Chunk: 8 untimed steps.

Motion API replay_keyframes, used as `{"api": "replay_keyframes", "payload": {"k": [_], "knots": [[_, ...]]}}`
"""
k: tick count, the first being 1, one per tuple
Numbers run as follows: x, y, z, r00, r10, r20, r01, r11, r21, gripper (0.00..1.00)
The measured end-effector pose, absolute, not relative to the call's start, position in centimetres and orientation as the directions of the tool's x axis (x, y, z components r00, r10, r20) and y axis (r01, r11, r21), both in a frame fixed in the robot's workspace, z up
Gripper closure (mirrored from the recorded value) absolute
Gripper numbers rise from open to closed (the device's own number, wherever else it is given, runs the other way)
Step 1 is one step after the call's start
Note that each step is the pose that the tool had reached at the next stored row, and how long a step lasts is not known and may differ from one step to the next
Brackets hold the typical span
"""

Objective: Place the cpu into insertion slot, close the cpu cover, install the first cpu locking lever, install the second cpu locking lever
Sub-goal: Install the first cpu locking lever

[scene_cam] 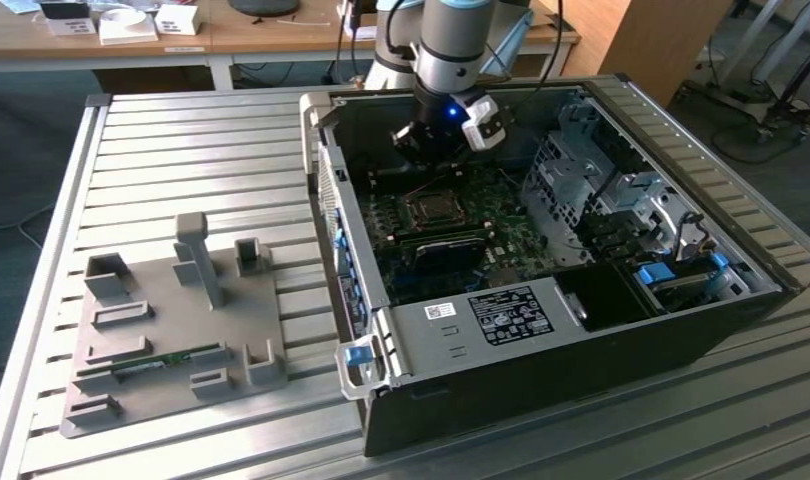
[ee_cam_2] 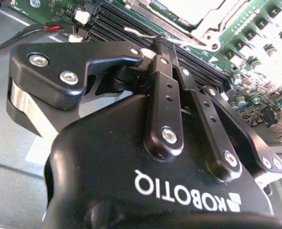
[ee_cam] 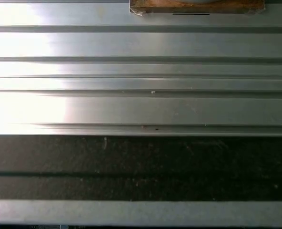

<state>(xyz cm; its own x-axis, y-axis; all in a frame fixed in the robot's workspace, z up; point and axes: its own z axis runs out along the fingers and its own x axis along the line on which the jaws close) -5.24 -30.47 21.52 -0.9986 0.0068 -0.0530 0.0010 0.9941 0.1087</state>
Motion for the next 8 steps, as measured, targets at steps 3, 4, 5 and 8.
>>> {"api": "replay_keyframes", "payload": {"k": [3, 4, 5, 8], "knots": [[-5.19, -30.47, 21.37, -0.999, 0.007, -0.053, 0.001, 0.994, 0.109, 0.89], [-5.17, -30.47, 21.32, -0.999, 0.007, -0.053, 0.001, 0.994, 0.109, 0.89], [-5.15, -30.47, 21.26, -0.999, 0.007, -0.053, 0.001, 0.994, 0.109, 0.89], [-5.10, -30.47, 21.08, -0.999, 0.007, -0.053, 0.001, 0.994, 0.109, 0.89]]}}
